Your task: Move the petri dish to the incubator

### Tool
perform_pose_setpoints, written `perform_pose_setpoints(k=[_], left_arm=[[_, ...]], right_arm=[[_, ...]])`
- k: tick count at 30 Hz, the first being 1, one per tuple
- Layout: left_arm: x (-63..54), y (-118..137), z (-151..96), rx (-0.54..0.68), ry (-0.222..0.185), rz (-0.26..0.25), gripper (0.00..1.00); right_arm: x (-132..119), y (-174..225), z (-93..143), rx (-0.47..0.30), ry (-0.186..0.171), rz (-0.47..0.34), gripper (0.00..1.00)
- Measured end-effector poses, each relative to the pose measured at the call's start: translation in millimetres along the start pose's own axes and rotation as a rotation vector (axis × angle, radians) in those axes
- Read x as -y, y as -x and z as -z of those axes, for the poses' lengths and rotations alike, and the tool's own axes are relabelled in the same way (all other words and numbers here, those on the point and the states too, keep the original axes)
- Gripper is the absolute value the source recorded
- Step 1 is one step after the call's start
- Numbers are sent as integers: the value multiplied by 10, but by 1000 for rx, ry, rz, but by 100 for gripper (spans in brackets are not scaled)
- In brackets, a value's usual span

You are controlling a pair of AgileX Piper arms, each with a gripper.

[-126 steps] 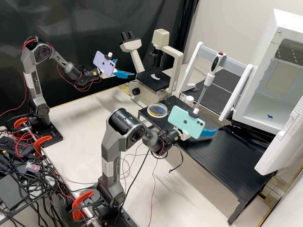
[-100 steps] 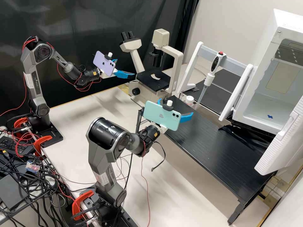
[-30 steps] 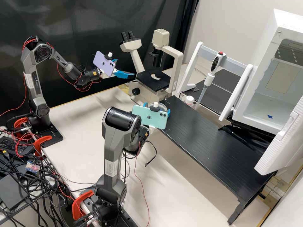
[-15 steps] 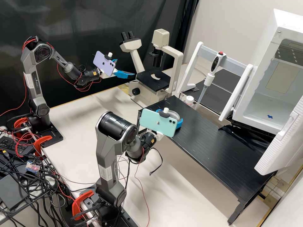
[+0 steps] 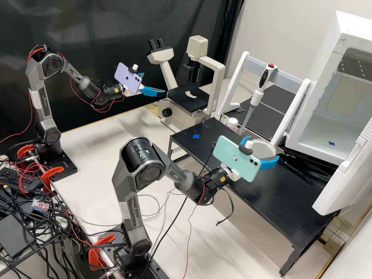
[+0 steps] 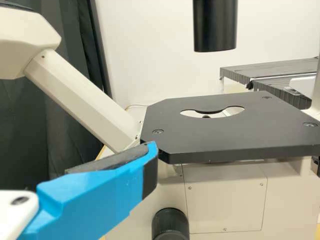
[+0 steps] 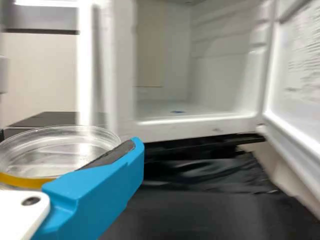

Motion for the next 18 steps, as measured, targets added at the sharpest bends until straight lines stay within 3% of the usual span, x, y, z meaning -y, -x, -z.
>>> perform_pose_setpoints(k=[7, 13, 18], left_arm=[[0, 0, 0, 0, 0, 0, 100], [0, 0, 0, 0, 0, 0, 100], [0, 0, 0, 0, 0, 0, 100]], right_arm=[[-285, -547, -128, 107, 24, -5, 0], [-483, -992, -173, 176, -6, -36, 0], [-616, -1314, -227, 235, -11, -57, 0]])
